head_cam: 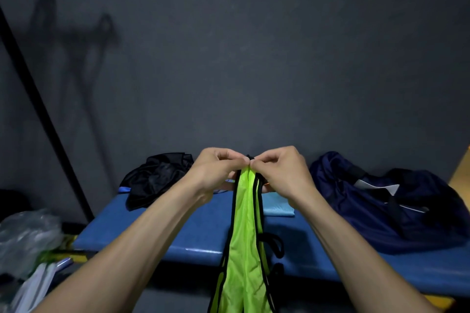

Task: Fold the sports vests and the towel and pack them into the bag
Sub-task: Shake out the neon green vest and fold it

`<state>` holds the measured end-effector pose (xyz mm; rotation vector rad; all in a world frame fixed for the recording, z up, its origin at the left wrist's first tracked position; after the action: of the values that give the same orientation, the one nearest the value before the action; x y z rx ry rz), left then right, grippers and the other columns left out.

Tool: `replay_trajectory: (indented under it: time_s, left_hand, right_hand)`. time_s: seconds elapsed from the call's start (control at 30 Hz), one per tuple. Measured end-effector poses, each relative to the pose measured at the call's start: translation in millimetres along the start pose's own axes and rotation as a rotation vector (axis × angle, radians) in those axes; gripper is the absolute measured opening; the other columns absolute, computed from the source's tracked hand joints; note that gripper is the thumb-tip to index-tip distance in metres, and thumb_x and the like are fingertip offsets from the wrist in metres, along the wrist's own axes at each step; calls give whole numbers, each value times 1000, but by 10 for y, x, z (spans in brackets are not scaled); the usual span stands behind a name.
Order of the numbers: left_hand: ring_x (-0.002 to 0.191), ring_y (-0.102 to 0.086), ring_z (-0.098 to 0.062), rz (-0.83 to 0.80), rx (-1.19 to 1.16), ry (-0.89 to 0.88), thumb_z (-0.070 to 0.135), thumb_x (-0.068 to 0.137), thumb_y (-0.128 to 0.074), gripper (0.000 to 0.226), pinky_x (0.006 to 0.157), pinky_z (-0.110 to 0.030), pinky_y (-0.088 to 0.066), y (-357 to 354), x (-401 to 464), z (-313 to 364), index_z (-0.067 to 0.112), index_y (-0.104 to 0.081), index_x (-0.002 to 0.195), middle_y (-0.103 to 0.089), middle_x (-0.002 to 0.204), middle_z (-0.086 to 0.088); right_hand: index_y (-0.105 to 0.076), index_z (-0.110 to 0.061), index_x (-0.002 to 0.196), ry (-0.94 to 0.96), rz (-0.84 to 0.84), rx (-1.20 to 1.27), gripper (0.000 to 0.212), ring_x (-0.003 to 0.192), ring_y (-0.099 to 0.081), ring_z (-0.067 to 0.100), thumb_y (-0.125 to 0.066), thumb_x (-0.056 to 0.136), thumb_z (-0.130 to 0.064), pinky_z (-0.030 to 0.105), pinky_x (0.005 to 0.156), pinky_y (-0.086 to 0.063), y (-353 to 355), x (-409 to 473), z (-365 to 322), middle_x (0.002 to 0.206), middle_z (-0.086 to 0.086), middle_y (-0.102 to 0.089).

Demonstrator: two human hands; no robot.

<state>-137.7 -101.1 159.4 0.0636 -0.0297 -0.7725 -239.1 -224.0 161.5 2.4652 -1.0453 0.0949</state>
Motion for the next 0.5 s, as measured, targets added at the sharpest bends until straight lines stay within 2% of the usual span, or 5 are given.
replay_trajectory:
  time_s: [0.13,0.23,0.33,0.43,0.5]
  left_hand:
    - [74,-72,-25,-28,-33,7,15,93,-72,10,69,-34,-61,-34,-20,-19,5,-74,95,-73,81,-15]
    - [73,-72,-22,-31,-88,22,9,99,-59,18,69,-32,-61,-46,-31,-28,-2,-73,103,-72,85,-13]
    - [87,-72,-28,-93,-162,40,0,97,-48,26,84,-39,-62,-39,-70,-20,-5,-70,111,-73,101,-24]
    - [102,-73,-31,-202,-115,-6,-2,99,-45,29,92,-43,-59,38,-193,-26,-1,-69,114,-75,110,-20]
    - [94,-72,-26,-143,67,-158,-5,98,-49,26,84,-40,-58,210,-227,-39,3,-73,104,-78,101,-11]
  right_hand:
    - [-79,-19,72,17,2,-6,16,60,-74,21,-69,84,-19,46,65,-64,-13,-12,-27,66,2,-74]
    - [-77,-11,77,71,-20,-57,23,60,-74,22,-70,85,-31,47,64,-64,-32,-44,-31,66,5,-74]
    - [-77,-14,82,192,19,-182,34,67,-73,20,-77,76,-48,46,65,-62,5,-64,-40,66,-1,-74]
    - [-80,-22,84,255,-51,-200,16,71,-70,6,-81,81,-38,37,69,-59,116,-53,-11,71,-6,-75]
    - [-79,-18,87,269,-192,-38,3,72,-66,8,-76,88,-18,37,70,-58,214,-66,-3,78,-3,-77]
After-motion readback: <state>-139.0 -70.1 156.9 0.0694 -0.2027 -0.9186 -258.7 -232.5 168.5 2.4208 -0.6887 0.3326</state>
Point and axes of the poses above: each hand's wrist, its own x-axis towards the middle knuckle, its own y-axis out of the back of the hand, z = x × y, the point moved 4 cm from there along x, towards the middle knuckle
